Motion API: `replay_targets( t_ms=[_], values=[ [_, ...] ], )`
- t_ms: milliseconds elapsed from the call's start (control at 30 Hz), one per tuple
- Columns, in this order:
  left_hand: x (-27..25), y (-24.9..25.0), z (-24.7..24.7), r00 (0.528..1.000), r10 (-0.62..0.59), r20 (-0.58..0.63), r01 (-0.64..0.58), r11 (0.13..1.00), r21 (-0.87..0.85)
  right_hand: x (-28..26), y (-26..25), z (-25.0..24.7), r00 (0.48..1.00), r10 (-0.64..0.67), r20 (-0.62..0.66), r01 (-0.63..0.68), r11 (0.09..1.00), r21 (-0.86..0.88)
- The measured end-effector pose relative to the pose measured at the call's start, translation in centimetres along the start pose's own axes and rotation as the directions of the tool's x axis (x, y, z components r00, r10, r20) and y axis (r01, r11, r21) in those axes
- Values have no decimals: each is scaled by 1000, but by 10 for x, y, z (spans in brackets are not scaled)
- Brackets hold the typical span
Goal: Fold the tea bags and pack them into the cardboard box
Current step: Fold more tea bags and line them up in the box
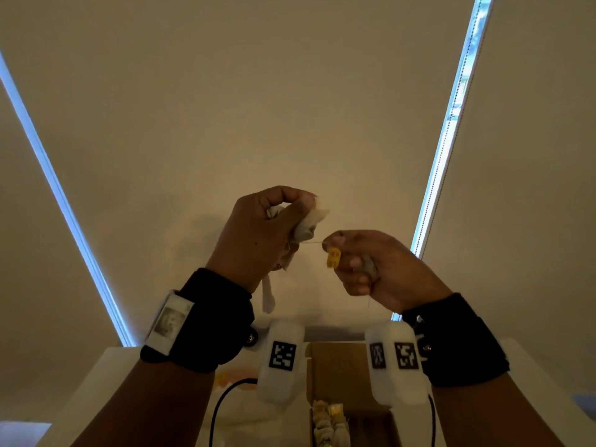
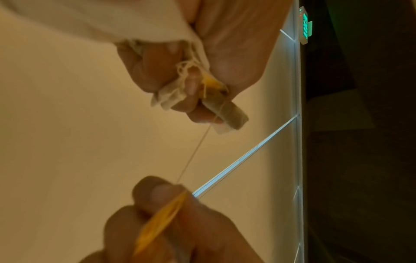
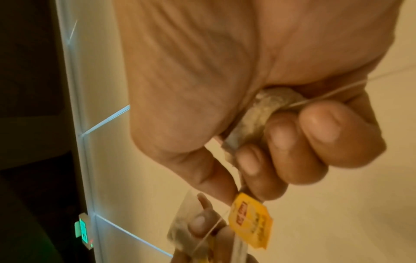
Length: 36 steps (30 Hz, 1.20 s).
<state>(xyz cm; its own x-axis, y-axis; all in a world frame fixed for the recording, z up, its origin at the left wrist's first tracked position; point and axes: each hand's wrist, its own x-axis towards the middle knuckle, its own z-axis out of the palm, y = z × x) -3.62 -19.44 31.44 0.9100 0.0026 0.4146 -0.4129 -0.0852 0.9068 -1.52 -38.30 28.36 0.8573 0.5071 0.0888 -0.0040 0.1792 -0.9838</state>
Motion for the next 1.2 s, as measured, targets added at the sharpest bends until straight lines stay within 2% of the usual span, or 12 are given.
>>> replay_targets(
  t_ms=[67,133,300,433,600,767,833,933,1133,1200],
  values=[
    [-3,0,-1,995,26,95,-31,998,52,6,-9,0,1000,-15,-7,15,999,40],
    [-4,-1,-3,989,58,135,-72,993,97,10,-18,1,1000,4,0,-4,998,60],
    [-1,-5,-9,981,158,116,-183,951,251,15,-33,2,993,117,-3,-116,990,74],
    [4,-14,-9,947,298,120,-318,814,486,18,-34,5,986,158,-55,-150,981,126],
    [10,-27,-6,912,390,125,-375,674,636,17,-27,7,984,69,-164,-56,995,83],
    [13,-31,0,918,397,7,-328,748,577,10,-19,13,953,-108,-284,61,984,-169],
    [16,-32,1,936,351,-38,-281,806,521,10,-16,14,931,-162,-328,68,958,-279],
    [19,-31,4,965,259,-46,-220,888,403,13,-16,14,907,-201,-370,62,933,-355],
    [18,-28,8,958,282,-59,-246,909,337,14,-24,11,903,-252,-347,83,897,-434],
    [17,-27,9,953,298,-61,-264,910,321,16,-24,10,881,-310,-358,112,871,-478]
  ],
)
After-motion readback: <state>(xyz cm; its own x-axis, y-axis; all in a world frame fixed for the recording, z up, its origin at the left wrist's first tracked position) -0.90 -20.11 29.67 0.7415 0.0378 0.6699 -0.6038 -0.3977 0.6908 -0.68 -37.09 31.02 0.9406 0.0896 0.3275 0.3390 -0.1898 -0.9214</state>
